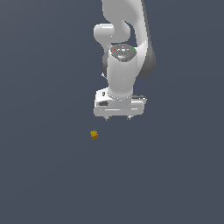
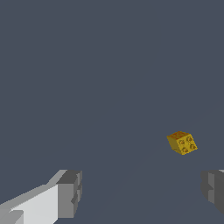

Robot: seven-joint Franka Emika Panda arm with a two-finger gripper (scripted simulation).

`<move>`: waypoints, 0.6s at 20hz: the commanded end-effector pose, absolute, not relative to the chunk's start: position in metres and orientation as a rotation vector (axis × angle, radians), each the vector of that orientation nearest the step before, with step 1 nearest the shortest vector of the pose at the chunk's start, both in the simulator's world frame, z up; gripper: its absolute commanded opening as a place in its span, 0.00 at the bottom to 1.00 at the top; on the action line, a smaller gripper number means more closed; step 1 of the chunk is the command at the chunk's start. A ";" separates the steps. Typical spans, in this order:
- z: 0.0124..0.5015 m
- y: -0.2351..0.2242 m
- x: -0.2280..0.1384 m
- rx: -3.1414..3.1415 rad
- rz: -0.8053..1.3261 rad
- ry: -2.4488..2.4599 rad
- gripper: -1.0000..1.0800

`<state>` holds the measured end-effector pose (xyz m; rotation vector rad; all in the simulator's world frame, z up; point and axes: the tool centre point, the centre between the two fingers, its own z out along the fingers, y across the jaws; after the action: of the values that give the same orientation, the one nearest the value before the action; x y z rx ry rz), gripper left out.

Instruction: Pick up the object and move it to a goal position.

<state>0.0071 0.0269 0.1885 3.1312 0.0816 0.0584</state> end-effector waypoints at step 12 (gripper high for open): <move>0.205 0.016 0.012 3.137 0.079 0.073 0.96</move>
<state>0.0114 0.0162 0.2031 3.1362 0.0749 0.0775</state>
